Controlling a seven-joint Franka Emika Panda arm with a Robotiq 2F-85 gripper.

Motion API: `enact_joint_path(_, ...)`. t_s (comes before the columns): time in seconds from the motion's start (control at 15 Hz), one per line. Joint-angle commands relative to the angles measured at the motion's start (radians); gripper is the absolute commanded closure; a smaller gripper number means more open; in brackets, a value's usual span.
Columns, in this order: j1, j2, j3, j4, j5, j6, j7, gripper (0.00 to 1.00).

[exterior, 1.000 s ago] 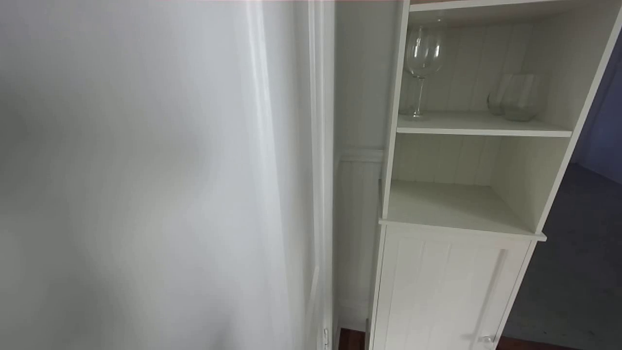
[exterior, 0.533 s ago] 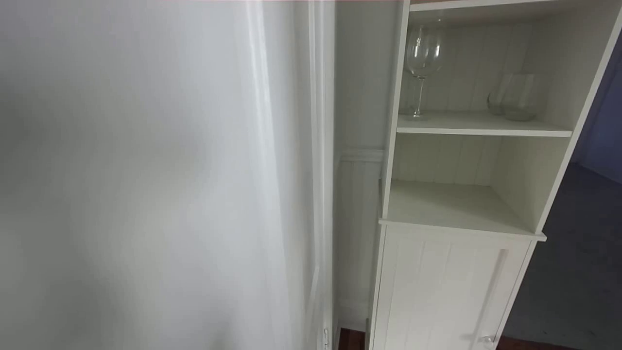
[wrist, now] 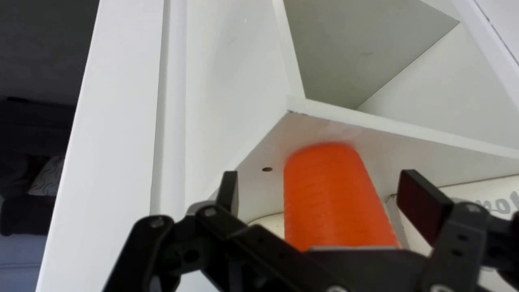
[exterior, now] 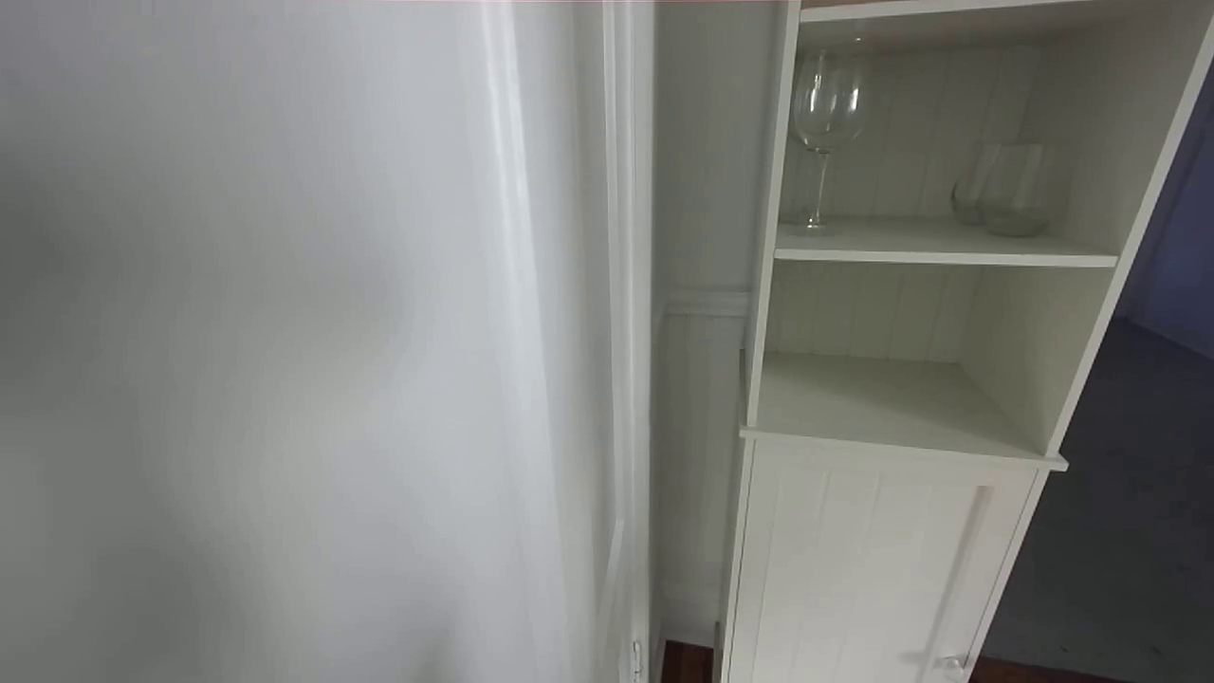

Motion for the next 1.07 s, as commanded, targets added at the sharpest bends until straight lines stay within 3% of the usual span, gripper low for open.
enact_joint_path(0.0,0.001,-0.007,-0.063,0.031,0.091,-0.008,-0.16,0.0)
enact_joint_path(0.2,-0.004,-0.036,-0.121,0.003,0.144,0.02,-0.265,0.0)
enact_joint_path(0.6,0.0,-0.068,-0.216,-0.046,0.207,0.011,-0.349,0.0)
enact_joint_path(1.0,0.0,-0.05,-0.229,-0.032,0.194,0.008,-0.359,0.0)
